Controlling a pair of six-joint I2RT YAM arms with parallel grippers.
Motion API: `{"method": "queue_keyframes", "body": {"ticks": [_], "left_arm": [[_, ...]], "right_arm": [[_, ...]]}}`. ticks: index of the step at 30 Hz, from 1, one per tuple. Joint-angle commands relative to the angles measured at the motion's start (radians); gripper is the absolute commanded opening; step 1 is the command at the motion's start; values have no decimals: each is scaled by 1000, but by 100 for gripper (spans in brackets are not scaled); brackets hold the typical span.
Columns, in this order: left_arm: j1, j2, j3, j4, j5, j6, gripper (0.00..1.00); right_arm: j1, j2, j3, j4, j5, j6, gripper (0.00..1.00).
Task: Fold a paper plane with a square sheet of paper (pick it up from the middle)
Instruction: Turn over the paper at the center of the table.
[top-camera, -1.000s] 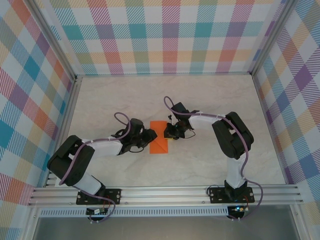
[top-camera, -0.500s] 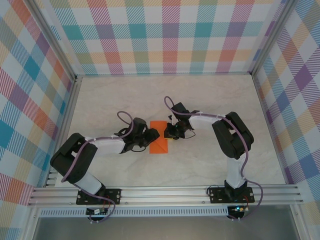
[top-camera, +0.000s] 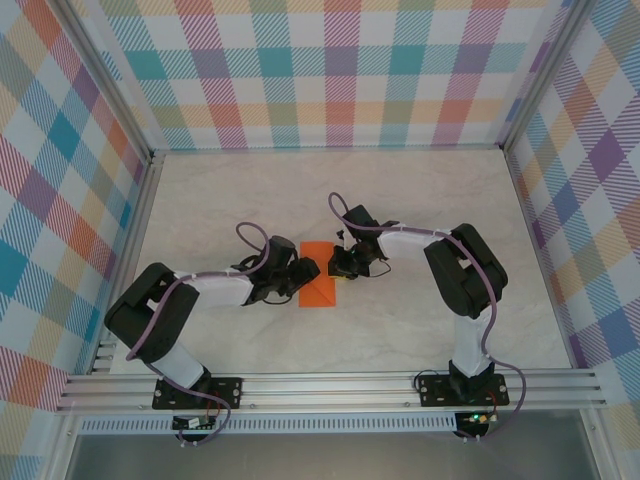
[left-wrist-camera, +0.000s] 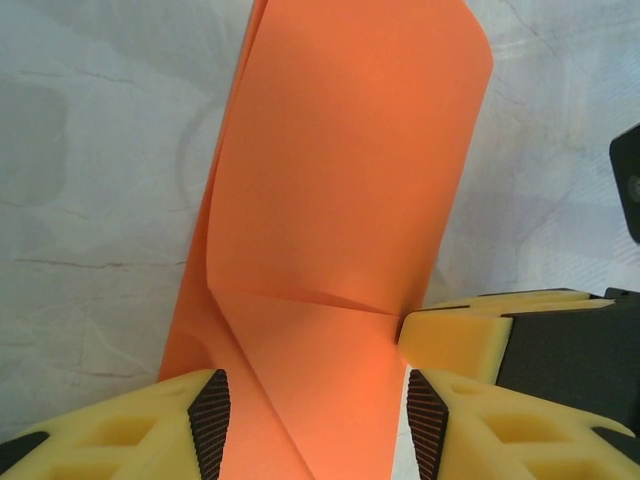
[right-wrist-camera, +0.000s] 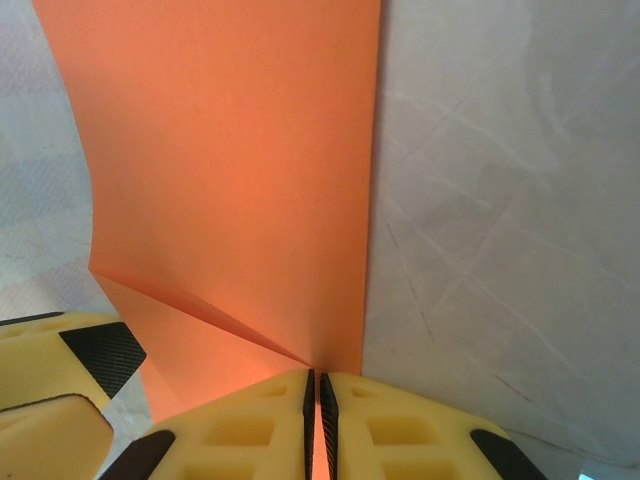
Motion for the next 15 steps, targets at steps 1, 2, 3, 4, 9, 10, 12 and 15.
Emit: {"method": "queue_keyframes", "body": {"ticks": [1,2,3,4,9,10,12,15], "left_arm": [[-13,21,31,2,-2,14,49],[-14,22,36,1,-2,17,48],[-14,27,41,-1,-2,16,48],[-14,31,44,-2,-1,18,48],[-17,50,55,12,10,18,48],[-17,52,54,16,11,16,48],[-18,55,51,32,13,9,46],[-20,47,38,62,10,0,41]], "right_arm": [[-1,30,-40,-29,29,5,14],[0,30,-42,-29,29,4,14],[-1,30,-42,-29,29,3,14],[0,31,-43,-28,29,5,14],[0,31,-43,-26,29,4,14],[-1,31,-44,-25,28,5,14],[0,30,-45,-24,28,6,14],[0,30,-45,-24,29,7,14]]}}
